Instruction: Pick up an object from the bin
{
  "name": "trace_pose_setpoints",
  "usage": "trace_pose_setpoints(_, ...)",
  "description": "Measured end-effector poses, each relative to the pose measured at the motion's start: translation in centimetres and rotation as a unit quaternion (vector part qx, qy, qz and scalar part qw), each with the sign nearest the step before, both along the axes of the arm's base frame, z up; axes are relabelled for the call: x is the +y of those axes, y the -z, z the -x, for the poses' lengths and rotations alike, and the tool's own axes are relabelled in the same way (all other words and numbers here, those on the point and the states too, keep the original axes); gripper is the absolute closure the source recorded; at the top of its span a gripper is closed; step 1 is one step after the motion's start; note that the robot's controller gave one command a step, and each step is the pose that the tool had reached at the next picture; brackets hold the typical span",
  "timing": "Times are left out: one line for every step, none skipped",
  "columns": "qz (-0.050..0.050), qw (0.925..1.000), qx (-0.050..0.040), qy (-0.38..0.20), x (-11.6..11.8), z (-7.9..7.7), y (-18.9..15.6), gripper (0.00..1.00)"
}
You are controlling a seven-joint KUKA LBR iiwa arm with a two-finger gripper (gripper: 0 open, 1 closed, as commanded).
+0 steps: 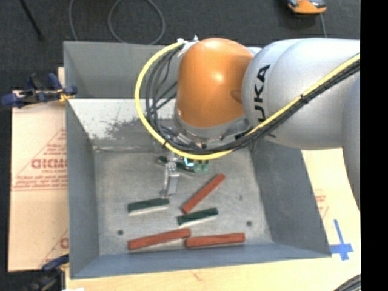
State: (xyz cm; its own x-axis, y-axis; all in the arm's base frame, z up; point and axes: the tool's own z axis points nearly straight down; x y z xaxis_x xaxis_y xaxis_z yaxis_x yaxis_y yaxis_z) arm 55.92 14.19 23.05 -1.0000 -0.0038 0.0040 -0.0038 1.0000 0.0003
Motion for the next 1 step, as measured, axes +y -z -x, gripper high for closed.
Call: trace_pose_setpoints(0.000,0.9998,-0.0001,-0.021,0.41,1.96,16.46,0.00)
